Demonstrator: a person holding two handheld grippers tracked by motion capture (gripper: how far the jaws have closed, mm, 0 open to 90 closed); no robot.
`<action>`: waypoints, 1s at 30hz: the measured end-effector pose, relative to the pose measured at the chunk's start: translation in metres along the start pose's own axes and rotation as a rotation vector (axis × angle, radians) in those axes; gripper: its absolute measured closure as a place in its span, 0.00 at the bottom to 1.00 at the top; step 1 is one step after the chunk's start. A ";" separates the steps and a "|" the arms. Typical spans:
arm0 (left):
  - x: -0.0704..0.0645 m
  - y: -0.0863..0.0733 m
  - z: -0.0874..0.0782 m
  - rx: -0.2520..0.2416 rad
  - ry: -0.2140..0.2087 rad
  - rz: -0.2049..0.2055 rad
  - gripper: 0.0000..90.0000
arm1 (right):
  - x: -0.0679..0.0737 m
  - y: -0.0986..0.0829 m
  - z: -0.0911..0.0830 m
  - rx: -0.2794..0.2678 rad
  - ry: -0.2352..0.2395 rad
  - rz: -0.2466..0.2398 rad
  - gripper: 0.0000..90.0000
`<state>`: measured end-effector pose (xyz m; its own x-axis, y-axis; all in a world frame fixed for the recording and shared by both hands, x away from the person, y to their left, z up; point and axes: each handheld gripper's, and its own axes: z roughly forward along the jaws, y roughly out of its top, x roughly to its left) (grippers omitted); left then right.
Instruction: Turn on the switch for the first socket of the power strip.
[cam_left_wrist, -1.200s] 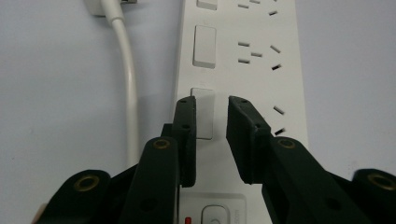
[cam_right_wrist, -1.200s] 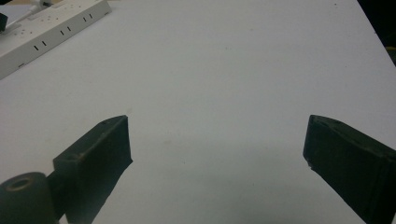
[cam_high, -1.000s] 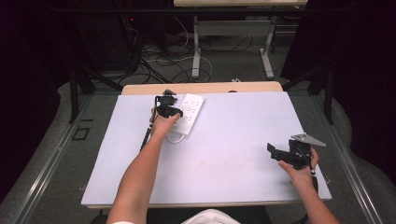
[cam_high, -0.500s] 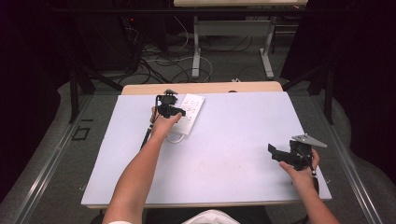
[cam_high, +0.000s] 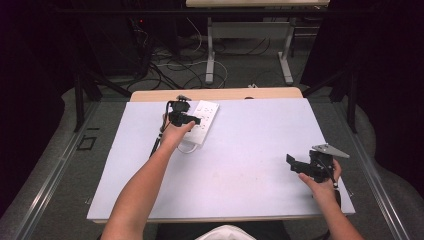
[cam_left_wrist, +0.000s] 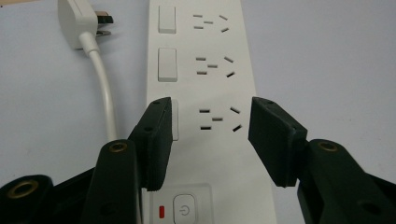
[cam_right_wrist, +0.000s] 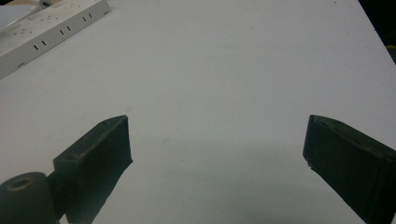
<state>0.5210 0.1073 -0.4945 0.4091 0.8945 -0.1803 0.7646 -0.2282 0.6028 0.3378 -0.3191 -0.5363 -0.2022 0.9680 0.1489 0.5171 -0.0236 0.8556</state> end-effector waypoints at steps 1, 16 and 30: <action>-0.001 0.000 -0.002 -0.009 -0.005 -0.008 0.53 | 0.000 0.000 -0.001 0.007 0.006 -0.001 0.08; -0.015 0.002 -0.031 -0.115 -0.070 0.044 0.37 | 0.000 0.001 -0.001 0.010 0.004 -0.006 0.08; -0.018 0.000 -0.053 -0.167 -0.107 0.063 0.18 | 0.000 0.001 -0.001 0.013 0.001 -0.008 0.08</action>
<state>0.4873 0.1113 -0.4500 0.5107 0.8325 -0.2149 0.6467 -0.2073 0.7341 0.3369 -0.3193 -0.5348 -0.2069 0.9679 0.1425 0.5262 -0.0127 0.8502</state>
